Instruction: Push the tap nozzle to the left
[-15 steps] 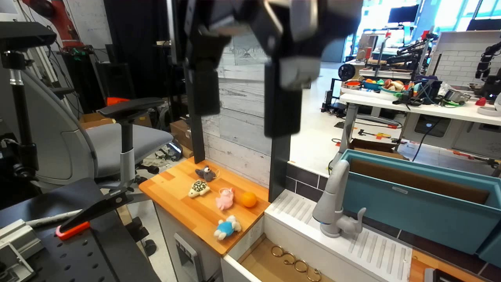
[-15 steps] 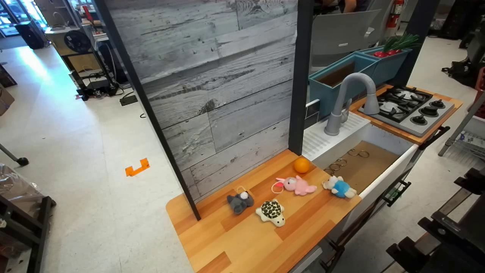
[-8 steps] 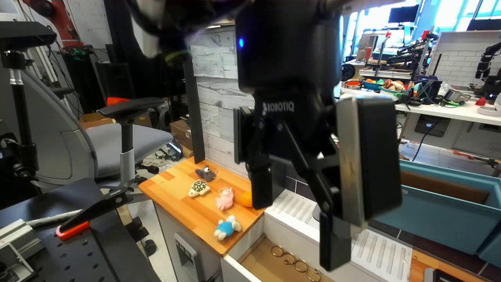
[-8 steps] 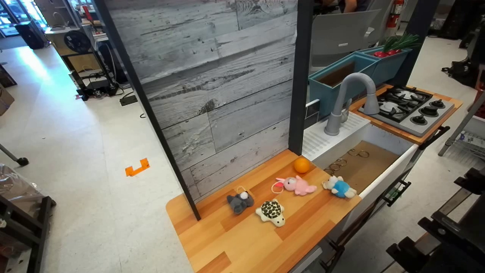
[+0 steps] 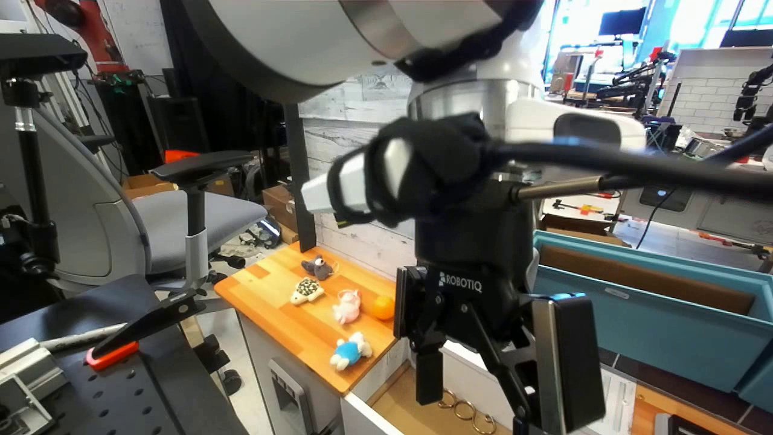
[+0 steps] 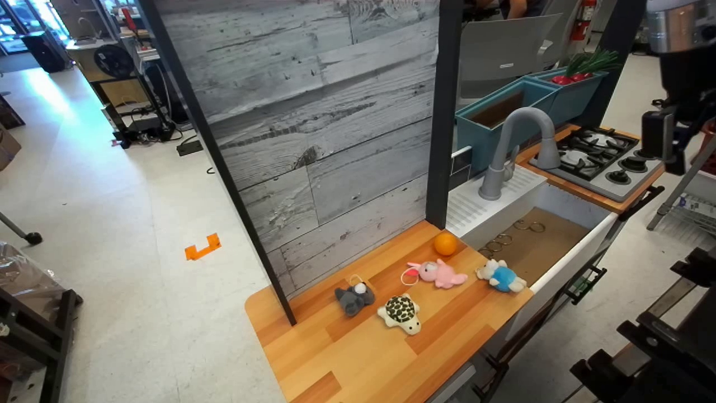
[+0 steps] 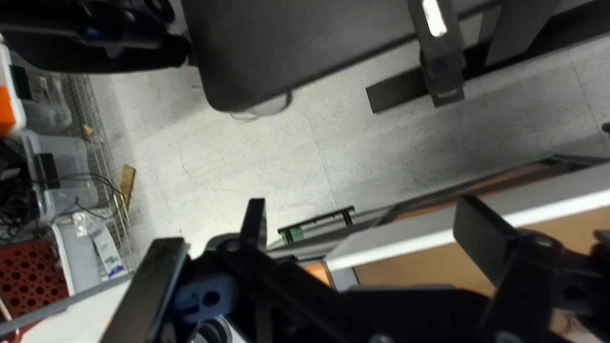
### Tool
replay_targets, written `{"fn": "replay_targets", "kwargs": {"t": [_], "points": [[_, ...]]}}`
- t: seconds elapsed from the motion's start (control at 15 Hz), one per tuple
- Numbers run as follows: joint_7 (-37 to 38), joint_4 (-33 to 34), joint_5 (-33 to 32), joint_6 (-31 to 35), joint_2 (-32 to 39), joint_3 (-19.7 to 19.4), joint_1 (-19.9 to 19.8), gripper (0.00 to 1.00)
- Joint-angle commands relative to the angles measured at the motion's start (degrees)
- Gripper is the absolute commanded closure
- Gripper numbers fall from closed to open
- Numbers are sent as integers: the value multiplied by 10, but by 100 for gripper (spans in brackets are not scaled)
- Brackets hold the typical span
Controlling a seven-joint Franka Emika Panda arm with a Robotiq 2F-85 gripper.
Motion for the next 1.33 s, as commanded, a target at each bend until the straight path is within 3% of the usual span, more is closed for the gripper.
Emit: {"fn": "replay_targets", "kwargs": {"t": [0.0, 0.53, 0.73, 1.0, 1.27], "points": [[-16, 31, 8, 110, 44, -10, 16, 0], [-105, 54, 89, 394, 115, -10, 15, 0], [-179, 48, 137, 469, 139, 18, -6, 0], [-259, 37, 152, 571, 168, 54, -30, 0], [-299, 7, 136, 602, 164, 128, -97, 0]]}}
